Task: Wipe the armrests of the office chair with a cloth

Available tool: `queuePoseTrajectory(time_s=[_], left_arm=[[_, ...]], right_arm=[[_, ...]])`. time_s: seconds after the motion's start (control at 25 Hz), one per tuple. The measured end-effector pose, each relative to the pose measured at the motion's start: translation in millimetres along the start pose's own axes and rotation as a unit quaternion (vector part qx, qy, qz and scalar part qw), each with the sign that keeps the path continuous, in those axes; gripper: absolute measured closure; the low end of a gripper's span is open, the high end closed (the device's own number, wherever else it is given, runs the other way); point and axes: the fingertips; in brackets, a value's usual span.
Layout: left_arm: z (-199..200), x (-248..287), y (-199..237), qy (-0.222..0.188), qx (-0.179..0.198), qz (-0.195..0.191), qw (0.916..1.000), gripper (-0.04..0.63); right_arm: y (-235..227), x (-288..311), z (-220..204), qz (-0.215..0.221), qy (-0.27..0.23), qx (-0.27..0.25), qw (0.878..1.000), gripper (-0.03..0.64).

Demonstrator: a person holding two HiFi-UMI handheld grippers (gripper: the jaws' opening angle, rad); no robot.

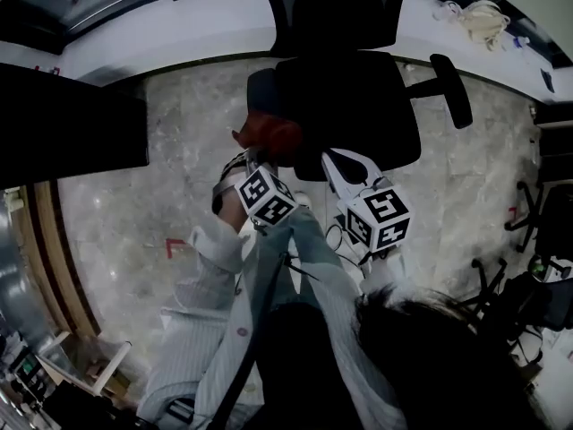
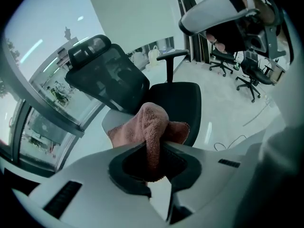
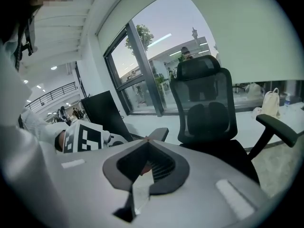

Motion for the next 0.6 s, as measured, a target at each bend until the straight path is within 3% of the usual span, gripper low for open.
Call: queuePoseTrajectory(time_s=[0.2, 0.28, 0.36, 0.44, 0.52, 0.6], left_arm=[[1, -1, 11, -0.016, -0.039, 0.017, 0.999, 0.548], [7, -19, 20, -0.056, -0.072, 0.03, 0.9954, 0.548], [21, -57, 35, -0.12, -0.119, 0.047, 0.9845, 0.548], [46, -112, 61, -0.201, -0.185, 0.066, 0.9595, 0.547], [70, -176, 83, -0.299, -0.238, 0.08, 0.9207, 0.546], [85, -243, 96, -0.389, -0.255, 0.095, 0.8803, 0.546]], right_arm=[[18, -19, -8, -0.015, -0.004, 0.001, 1.0, 0.615], [26, -36, -3, -0.023, -0.02, 0.007, 1.0, 0.615], [32, -59, 13, -0.03, -0.046, 0.008, 0.998, 0.615], [34, -81, 39, -0.04, -0.082, -0.001, 0.996, 0.615], [40, -100, 69, -0.047, -0.118, -0.016, 0.992, 0.615], [56, -114, 97, -0.047, -0.149, -0.039, 0.987, 0.615]])
Point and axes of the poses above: the fingertips, and each gripper's own axes: x forward along the fingers, y to its left, z out of its top, and after that the axes turned 2 degrees about -x, right-handed
